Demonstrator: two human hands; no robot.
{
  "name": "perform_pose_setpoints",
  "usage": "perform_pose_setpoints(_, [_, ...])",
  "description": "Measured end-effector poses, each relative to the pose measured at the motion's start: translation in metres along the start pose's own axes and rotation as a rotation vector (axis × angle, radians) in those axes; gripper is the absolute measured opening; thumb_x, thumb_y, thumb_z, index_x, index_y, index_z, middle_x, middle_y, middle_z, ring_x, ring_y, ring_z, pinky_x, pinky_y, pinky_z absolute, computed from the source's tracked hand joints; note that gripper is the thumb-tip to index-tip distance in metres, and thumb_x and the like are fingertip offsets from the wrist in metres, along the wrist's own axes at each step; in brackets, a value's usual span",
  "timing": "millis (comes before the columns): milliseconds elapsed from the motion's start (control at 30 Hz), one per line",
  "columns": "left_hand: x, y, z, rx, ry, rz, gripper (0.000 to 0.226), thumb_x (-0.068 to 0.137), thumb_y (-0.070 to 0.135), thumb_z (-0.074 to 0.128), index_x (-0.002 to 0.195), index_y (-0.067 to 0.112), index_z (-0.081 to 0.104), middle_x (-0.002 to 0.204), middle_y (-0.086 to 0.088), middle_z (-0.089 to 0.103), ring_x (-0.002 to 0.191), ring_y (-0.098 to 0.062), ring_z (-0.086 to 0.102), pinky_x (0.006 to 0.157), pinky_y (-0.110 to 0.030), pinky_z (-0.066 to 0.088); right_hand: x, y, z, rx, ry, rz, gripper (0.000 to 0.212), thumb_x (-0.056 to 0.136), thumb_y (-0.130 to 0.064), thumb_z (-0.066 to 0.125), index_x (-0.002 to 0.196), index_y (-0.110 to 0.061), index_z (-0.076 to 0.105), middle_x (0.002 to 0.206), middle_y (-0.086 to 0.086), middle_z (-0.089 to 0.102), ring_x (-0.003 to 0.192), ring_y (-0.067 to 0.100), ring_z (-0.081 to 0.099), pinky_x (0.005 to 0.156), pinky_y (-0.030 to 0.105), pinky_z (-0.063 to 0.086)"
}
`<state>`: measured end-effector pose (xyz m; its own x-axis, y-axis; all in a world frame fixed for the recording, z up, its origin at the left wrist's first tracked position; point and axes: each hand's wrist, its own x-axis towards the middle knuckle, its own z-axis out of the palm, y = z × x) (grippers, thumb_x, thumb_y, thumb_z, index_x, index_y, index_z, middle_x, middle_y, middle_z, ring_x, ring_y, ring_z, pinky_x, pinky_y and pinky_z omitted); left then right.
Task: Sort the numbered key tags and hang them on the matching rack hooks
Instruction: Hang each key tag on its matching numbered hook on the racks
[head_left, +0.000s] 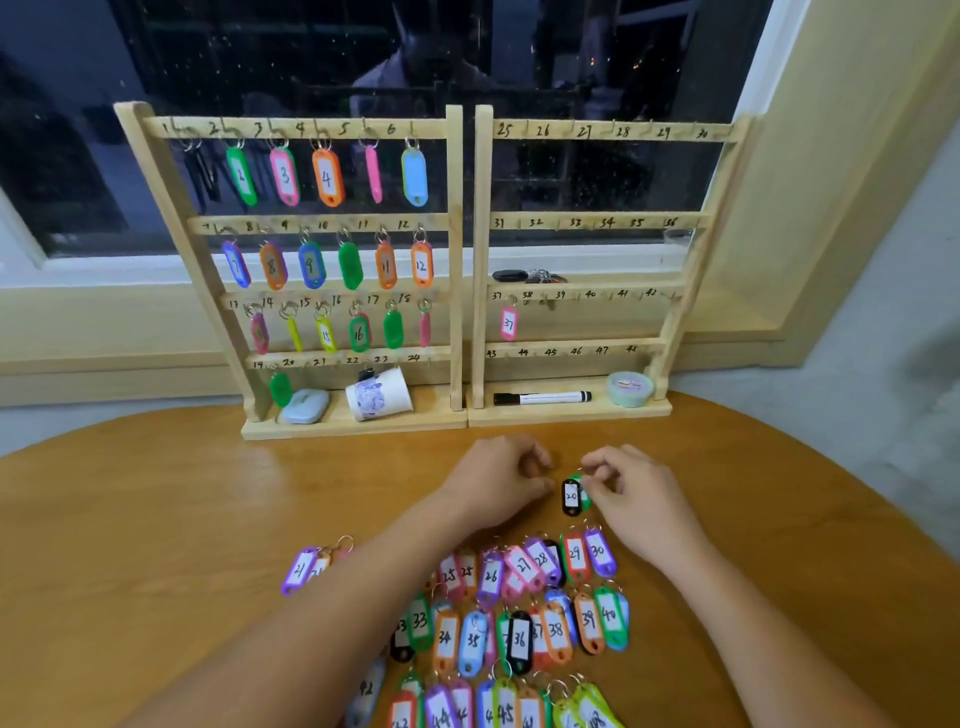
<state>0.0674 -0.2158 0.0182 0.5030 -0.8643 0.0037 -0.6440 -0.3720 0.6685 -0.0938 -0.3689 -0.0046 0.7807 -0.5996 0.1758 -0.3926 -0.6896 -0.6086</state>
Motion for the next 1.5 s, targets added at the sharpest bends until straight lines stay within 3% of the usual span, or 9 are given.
perform_pose_setpoints(133, [0.012,0.005,0.006,0.036,-0.027,0.039,0.031,0.091,0.04,0.083,0.118,0.029,0.073,0.104,0.011,0.069,0.098,-0.009,0.064,0.087,-0.029,0.055,0.003,0.003,0.005,-0.042,0.021,0.005,0.018,0.098,-0.033,0.072,0.116,-0.036,0.074,0.095,-0.017,0.058,0.078,0.002,0.058,0.065,0.025,0.045])
perform_pose_setpoints(333, [0.02,0.01,0.013,0.076,-0.031,0.126,0.026,0.091,0.035,0.084,0.114,0.027,0.076,0.104,0.01,0.071,0.096,-0.005,0.063,0.082,-0.022,0.051,0.005,0.004,0.007,-0.102,0.049,0.004,0.009,0.098,-0.034,0.073,0.105,-0.04,0.073,0.092,-0.018,0.057,0.081,0.001,0.057,0.063,0.028,0.047])
perform_pose_setpoints(567, [0.024,0.012,0.02,0.155,0.03,0.178,0.016,0.095,0.037,0.078,0.104,0.024,0.079,0.102,0.004,0.075,0.093,-0.015,0.068,0.087,-0.037,0.057,0.006,0.003,0.007,-0.148,0.046,-0.015,0.021,0.099,-0.032,0.07,0.116,-0.044,0.071,0.092,-0.018,0.056,0.079,0.001,0.055,0.058,0.024,0.04])
perform_pose_setpoints(867, [0.02,0.007,0.008,0.151,0.081,0.197,0.011,0.101,0.03,0.07,0.104,0.024,0.078,0.1,0.006,0.078,0.091,-0.014,0.069,0.085,-0.038,0.059,0.007,0.007,0.01,-0.13,0.08,-0.051,0.01,0.097,-0.032,0.073,0.095,-0.042,0.071,0.087,-0.019,0.058,0.078,0.001,0.059,0.062,0.037,0.055])
perform_pose_setpoints(1167, [-0.019,-0.03,-0.052,-0.026,0.242,0.096,0.007,0.103,0.03,0.069,0.099,0.031,0.075,0.092,0.017,0.074,0.091,0.002,0.067,0.083,-0.019,0.055,0.004,0.005,0.009,-0.089,0.091,-0.073,0.014,0.096,-0.029,0.075,0.089,-0.039,0.07,0.084,-0.017,0.06,0.074,0.001,0.06,0.058,0.025,0.048])
perform_pose_setpoints(1367, [-0.047,-0.085,-0.093,-0.085,0.455,-0.045,0.011,0.101,0.031,0.073,0.091,0.034,0.076,0.084,0.02,0.074,0.087,-0.002,0.067,0.074,-0.016,0.049,0.0,-0.003,0.01,-0.054,0.071,-0.101,0.017,0.096,-0.025,0.076,0.088,-0.039,0.069,0.084,-0.016,0.061,0.077,0.001,0.061,0.063,0.023,0.046])
perform_pose_setpoints(1500, [-0.063,-0.118,-0.114,-0.095,0.629,-0.086,0.009,0.099,0.027,0.075,0.091,0.032,0.077,0.083,0.014,0.074,0.084,-0.005,0.067,0.073,-0.023,0.05,0.001,-0.021,0.012,0.017,0.04,-0.127,0.015,0.096,-0.023,0.076,0.092,-0.036,0.072,0.086,-0.016,0.062,0.084,0.001,0.062,0.065,0.016,0.047])
